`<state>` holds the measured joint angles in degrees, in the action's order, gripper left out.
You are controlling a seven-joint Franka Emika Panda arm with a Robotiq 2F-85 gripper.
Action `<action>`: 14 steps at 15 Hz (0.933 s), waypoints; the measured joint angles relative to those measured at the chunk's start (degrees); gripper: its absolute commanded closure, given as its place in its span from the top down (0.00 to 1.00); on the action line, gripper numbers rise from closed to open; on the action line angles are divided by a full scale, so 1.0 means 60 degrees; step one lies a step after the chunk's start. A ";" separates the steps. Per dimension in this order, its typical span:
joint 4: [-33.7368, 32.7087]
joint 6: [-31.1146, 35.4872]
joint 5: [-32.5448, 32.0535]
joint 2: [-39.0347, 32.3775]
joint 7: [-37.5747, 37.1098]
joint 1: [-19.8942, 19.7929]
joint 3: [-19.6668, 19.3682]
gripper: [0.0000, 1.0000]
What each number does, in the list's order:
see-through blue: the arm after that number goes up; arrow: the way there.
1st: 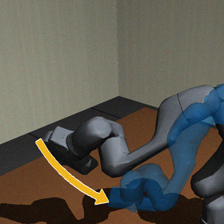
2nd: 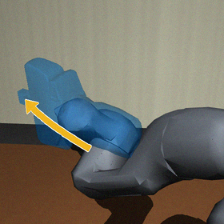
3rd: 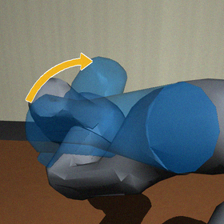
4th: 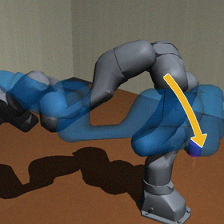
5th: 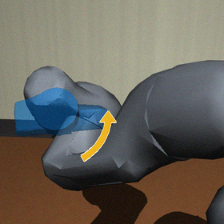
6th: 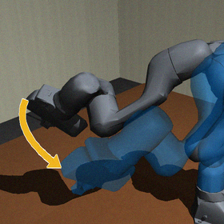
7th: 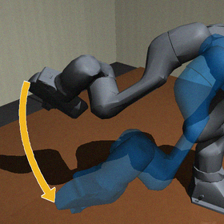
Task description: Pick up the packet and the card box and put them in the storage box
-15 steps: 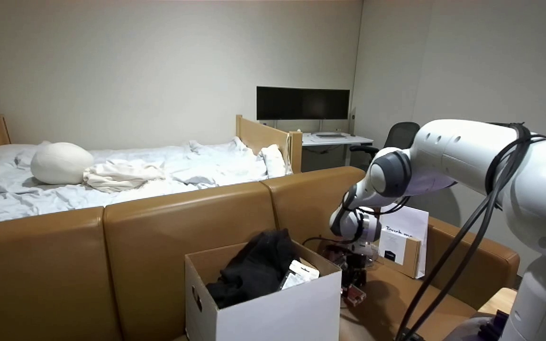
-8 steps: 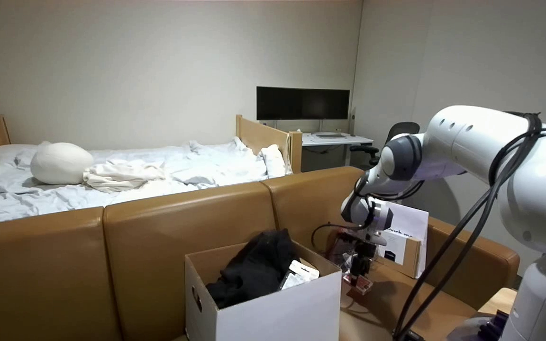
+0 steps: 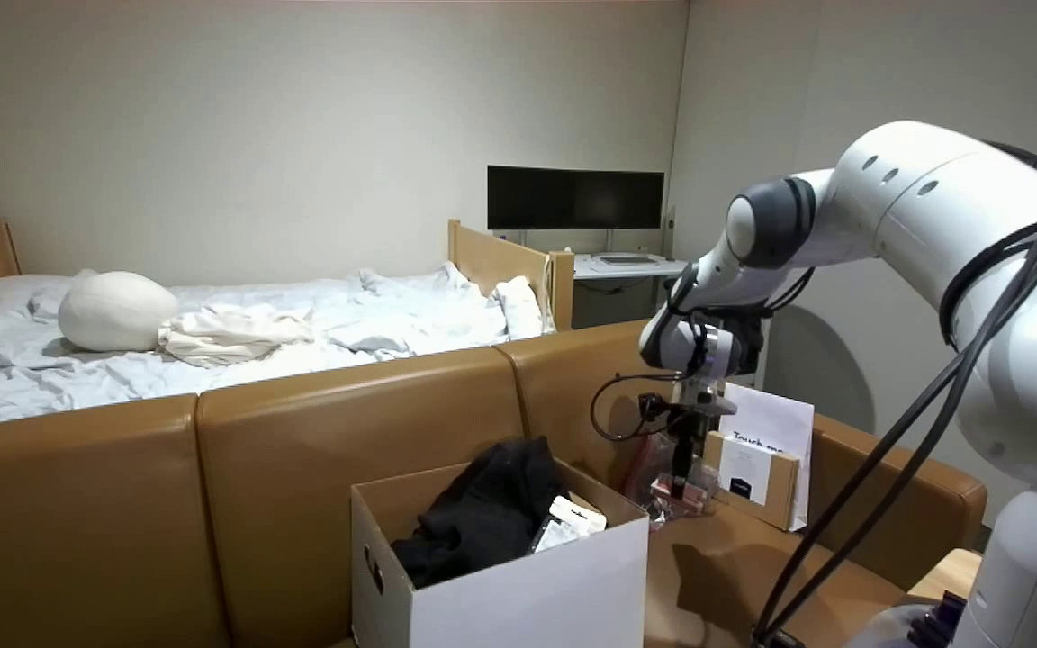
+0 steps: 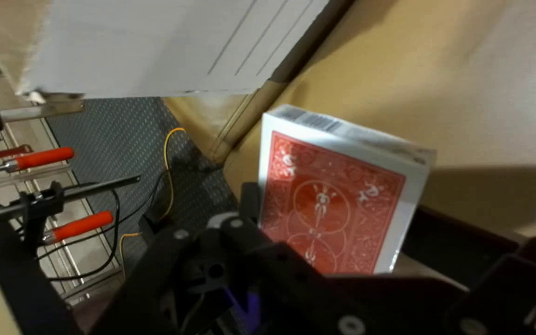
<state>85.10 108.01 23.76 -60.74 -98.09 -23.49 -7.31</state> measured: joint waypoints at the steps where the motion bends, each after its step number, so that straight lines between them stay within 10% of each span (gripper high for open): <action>1: 0.0407 -0.0045 -0.0088 0.0430 0.0209 0.0225 -0.0099 0.51; 9: 0.3173 -0.0009 -0.1501 0.3767 0.0840 0.2871 -0.0444 0.51; 10: 0.3287 -0.0054 -0.1679 0.4098 0.0819 0.3258 -0.0389 0.88; 14: 0.2926 -0.0788 -0.2140 0.4853 0.0208 0.4711 0.0124 1.00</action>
<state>102.66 103.29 10.93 -31.62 -96.84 4.77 -6.57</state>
